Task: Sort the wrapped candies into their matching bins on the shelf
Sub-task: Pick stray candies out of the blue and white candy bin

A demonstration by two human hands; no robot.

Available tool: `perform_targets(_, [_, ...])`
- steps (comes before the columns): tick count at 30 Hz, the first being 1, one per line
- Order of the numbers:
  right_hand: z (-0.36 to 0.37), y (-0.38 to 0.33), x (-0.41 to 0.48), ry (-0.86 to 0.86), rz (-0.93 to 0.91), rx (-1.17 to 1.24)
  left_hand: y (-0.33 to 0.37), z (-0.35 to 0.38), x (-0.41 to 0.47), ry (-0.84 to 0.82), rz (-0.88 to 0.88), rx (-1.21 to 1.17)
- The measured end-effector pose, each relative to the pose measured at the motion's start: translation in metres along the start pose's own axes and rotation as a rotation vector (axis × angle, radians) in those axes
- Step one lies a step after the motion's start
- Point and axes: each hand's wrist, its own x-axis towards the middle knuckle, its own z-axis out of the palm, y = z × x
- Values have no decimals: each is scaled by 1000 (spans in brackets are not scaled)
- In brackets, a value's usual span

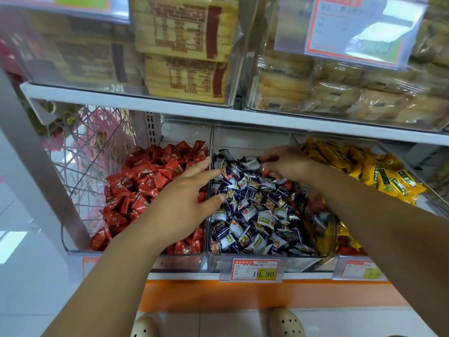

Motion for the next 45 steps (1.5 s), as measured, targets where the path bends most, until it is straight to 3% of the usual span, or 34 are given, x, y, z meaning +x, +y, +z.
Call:
perform_targets(2, [-8, -3, -5, -31, 13, 146, 1, 0, -2, -1, -2, 8])
perform_targets(10, [-15, -14, -24, -83, -32, 278, 4, -4, -12, -19, -3, 12])
perform_targets(16, [13, -89, -18, -208, -199, 432, 1, -6, -18, -68, 15, 19])
perform_targets(20, [33, -122, 1, -302, -201, 200, 0, -8, -18, -96, 3, -5])
perform_targets(25, [-2, -72, 6, -85, -36, -106, -1, -7, -18, -86, 7, -3])
perform_targets(27, [-6, -46, -5, -94, 63, -274, 0, -7, -17, -86, 8, -1])
perform_targets(29, [6, -28, -12, -185, 100, -325, 0, -6, -17, -83, 7, -4])
perform_targets(35, [-5, -30, -16, -156, -35, -329, 0, -6, -15, -82, 5, -5])
perform_targets(39, [-42, -25, -26, -294, 59, -388, -1, -6, -14, -81, 10, -1])
perform_targets(45, [-35, -32, -28, -294, 141, -493, 2, -6, -16, -67, 22, 8])
